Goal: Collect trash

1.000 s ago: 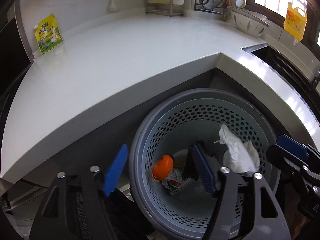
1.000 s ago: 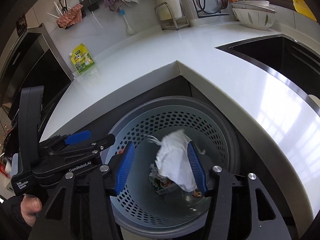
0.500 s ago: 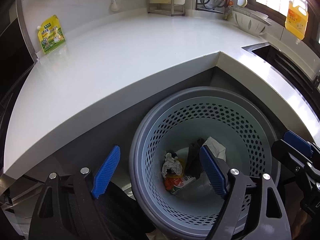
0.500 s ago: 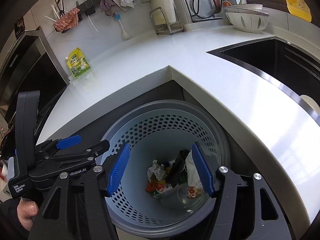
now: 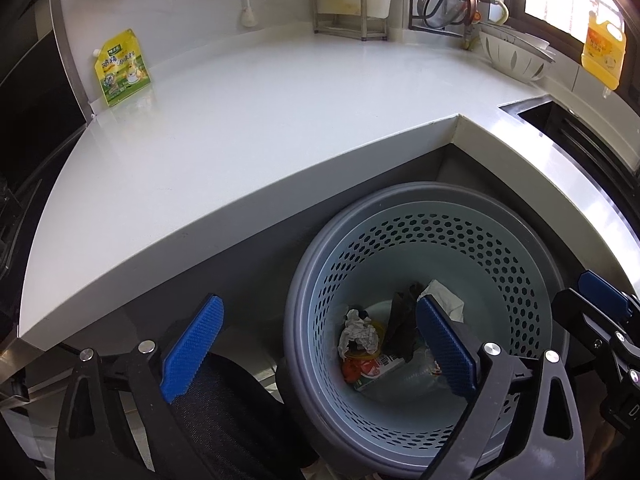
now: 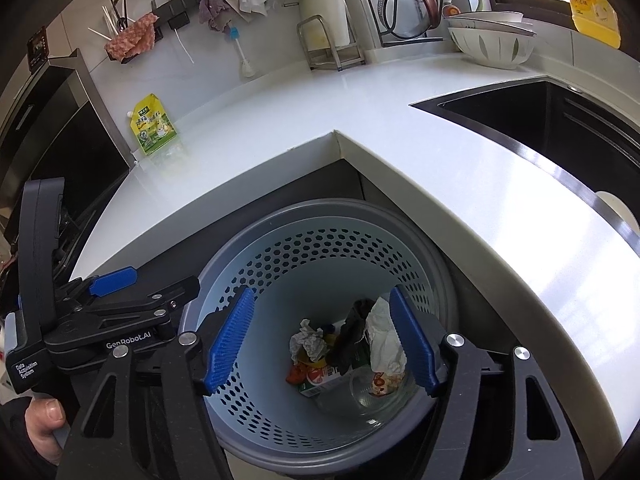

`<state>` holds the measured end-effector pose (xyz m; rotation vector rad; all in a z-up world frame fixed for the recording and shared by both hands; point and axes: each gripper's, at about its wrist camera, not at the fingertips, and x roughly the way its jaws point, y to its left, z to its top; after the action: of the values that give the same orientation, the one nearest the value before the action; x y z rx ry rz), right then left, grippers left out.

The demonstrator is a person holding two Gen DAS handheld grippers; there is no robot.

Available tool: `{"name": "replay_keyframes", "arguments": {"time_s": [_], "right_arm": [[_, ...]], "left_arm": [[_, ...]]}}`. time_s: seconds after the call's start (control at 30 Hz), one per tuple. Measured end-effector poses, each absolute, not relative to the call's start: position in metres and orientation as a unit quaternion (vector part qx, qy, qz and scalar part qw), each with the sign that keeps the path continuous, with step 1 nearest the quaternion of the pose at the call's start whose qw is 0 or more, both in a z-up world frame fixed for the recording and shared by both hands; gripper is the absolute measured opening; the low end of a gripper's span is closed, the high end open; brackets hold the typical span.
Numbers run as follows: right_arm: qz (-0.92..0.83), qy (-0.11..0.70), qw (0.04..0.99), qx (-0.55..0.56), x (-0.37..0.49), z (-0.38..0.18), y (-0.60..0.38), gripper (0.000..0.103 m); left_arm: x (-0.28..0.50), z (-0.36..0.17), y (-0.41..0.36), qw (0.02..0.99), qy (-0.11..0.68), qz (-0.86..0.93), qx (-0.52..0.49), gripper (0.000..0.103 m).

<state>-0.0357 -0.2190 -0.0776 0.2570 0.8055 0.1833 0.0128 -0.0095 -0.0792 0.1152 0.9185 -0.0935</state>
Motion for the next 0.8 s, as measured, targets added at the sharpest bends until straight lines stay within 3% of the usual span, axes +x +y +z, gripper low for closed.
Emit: {"name": "replay_keyframes", "arguments": {"time_s": [0.27,0.8], "right_arm": [[0.083,0.384,0.911,0.126,-0.0378,-0.0762,-0.2172,0.073],[0.073,0.388,0.912,0.114,-0.0366,-0.0759,-0.2102,0.074]], "left_arm": [[0.0107,-0.0792,-0.0087,0.893,0.445,-0.042,0.057,0.096],[0.0113,-0.0804,-0.001,0.89,0.453,-0.03,0.047,0.097]]}}
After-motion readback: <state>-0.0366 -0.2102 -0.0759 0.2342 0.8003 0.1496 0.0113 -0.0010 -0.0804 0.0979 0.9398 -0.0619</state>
